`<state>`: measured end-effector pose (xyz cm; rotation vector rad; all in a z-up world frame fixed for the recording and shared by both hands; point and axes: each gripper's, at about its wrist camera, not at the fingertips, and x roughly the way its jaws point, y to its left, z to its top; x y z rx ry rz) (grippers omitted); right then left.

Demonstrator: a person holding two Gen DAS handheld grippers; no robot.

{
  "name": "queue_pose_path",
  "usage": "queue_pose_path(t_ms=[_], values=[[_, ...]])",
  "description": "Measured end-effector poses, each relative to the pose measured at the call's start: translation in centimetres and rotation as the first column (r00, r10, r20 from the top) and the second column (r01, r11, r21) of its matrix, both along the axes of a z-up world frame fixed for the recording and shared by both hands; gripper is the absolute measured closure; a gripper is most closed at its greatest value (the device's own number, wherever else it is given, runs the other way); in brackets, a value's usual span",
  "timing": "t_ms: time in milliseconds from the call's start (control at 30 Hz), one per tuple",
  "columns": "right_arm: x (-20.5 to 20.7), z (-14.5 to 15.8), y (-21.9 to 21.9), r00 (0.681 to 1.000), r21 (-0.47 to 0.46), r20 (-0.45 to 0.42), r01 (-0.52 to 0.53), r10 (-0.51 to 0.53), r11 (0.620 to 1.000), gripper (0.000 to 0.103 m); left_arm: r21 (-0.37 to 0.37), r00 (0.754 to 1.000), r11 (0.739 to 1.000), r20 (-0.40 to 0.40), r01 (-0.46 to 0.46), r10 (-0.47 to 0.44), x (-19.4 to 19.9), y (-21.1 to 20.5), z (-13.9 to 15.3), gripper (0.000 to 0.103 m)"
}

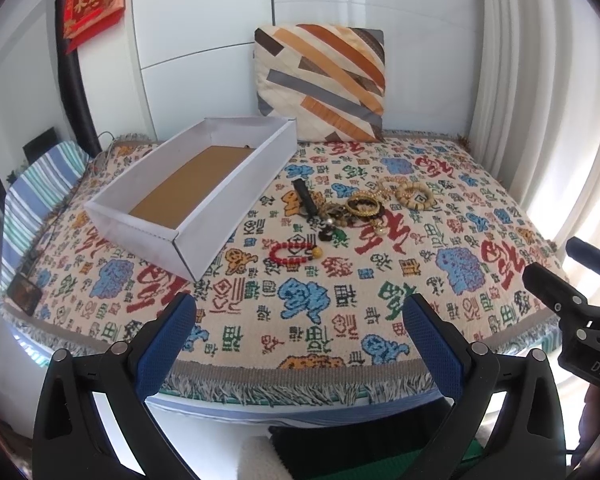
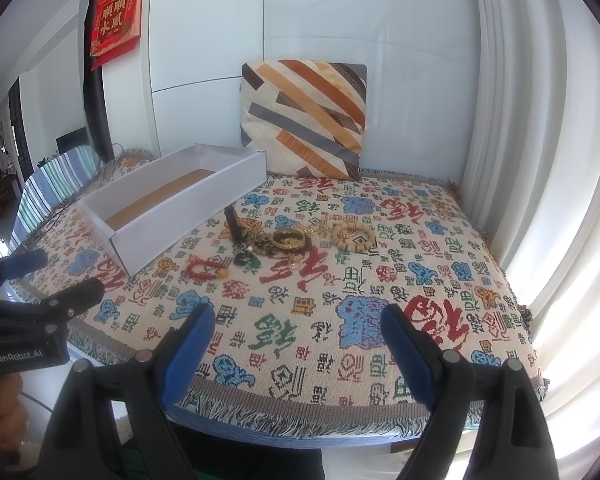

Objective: Organize jewelry

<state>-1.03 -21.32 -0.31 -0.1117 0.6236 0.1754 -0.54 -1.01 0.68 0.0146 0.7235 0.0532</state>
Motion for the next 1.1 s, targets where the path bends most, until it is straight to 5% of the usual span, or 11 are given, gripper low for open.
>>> queue_pose_path(t_ms=[633,1100], values=[[1.4,-0.2,0.0,1.0,0.008,-0.015,-0.001,0.001,1.0,0.016,-0.003,1.0,1.0,-0.022,0.007,-0.008,1.7,1.3,-0.2,0.0],[5.5,-4.1,-0.5,0.988,0.002,-0.154,0.019,-0.019,1.0,0.016,-0.07,0.953,0.991,-0.275,0.113,-0.128,6.9,0.8,-6.5,0.0]])
